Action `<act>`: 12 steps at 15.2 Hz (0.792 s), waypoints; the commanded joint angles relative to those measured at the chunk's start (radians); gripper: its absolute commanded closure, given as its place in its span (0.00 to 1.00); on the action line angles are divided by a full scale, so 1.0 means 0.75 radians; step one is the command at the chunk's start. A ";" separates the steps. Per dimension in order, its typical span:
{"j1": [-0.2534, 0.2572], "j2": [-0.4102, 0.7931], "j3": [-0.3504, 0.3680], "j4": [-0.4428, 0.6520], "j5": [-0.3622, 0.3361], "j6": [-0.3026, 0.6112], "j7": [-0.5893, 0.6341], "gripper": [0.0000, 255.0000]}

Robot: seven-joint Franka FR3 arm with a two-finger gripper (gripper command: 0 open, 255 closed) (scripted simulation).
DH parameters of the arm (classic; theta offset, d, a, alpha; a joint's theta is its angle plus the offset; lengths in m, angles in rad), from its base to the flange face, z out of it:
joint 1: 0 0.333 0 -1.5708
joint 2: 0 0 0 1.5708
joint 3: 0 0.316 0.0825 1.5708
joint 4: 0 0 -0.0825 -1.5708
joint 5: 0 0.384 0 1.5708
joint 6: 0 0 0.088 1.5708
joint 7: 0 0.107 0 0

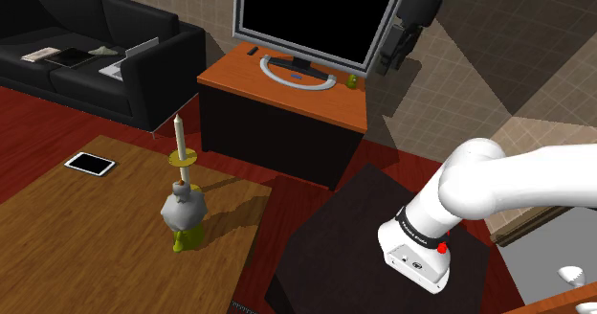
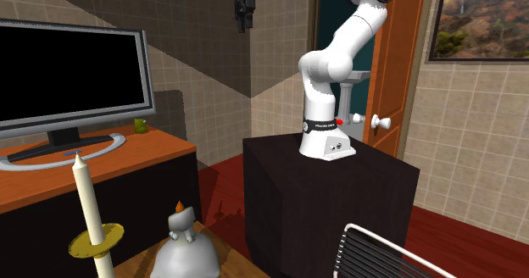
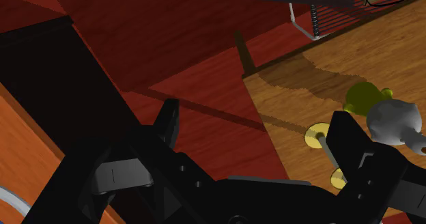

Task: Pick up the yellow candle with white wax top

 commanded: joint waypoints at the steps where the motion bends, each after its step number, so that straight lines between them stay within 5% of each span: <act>1: 0.000 0.000 0.000 0.000 0.000 0.000 0.000 0.00; 12: 0.069 0.251 0.317 -0.061 0.157 0.293 0.344 0.00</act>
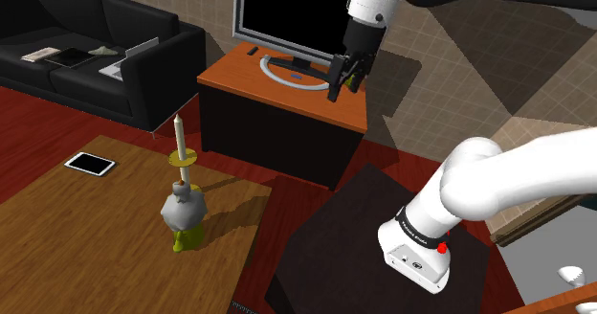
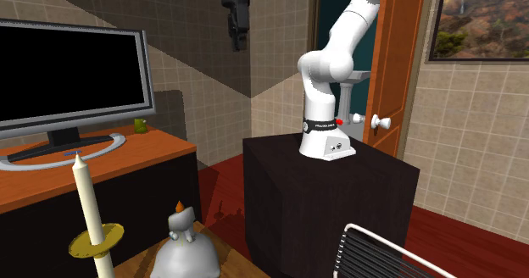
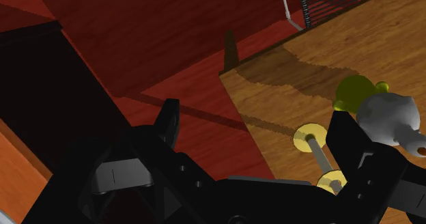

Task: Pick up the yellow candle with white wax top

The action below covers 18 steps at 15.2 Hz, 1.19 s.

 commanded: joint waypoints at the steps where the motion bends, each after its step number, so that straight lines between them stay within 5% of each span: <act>1: 0.013 0.078 0.067 0.022 0.025 0.056 0.076 0.00; 10: 0.029 0.458 0.309 0.150 0.020 0.284 0.375 0.00; 18: 0.052 0.893 0.468 0.383 -0.154 0.416 0.698 0.00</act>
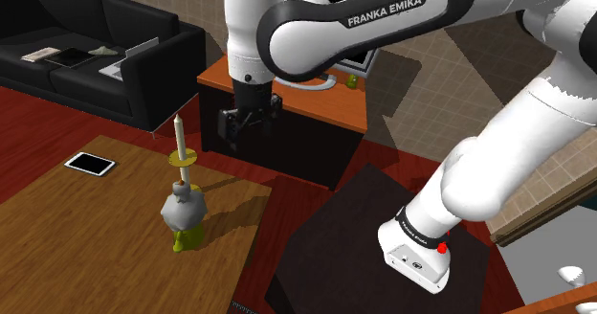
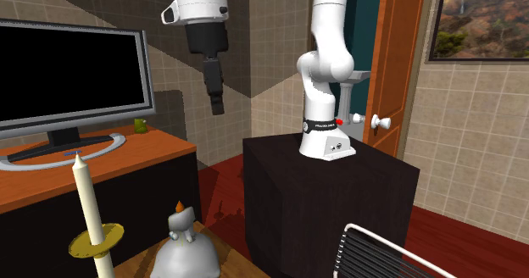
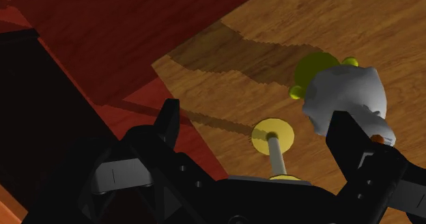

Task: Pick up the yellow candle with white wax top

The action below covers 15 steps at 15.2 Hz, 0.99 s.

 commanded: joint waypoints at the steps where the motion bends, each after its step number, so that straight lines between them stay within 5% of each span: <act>1: 0.017 0.123 0.028 0.073 -0.063 0.024 0.092 0.00; 9: 0.180 0.601 0.018 0.448 -0.313 0.012 0.383 0.00; 15: 0.328 0.908 -0.041 0.774 -0.418 -0.059 0.491 0.00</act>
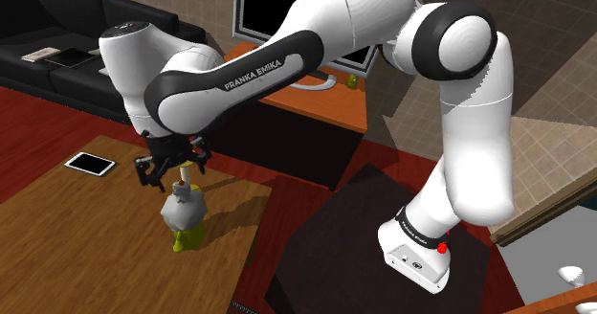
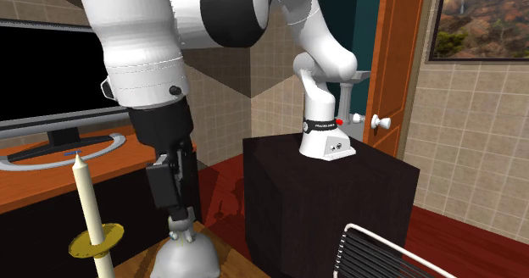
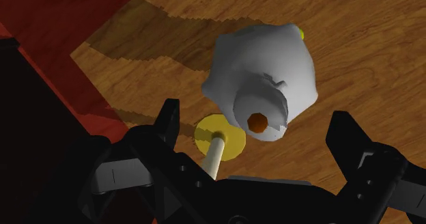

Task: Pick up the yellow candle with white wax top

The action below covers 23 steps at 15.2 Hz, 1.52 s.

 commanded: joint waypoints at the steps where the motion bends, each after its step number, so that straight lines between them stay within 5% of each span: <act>1: 0.020 0.045 -0.011 0.041 -0.015 -0.001 0.012 0.00; 9: 0.031 0.108 -0.031 0.018 -0.042 0.081 0.026 0.00; 10: 0.032 0.108 -0.030 0.020 -0.042 0.079 0.027 1.00; 23: 0.024 0.069 -0.018 0.031 -0.025 0.032 0.018 1.00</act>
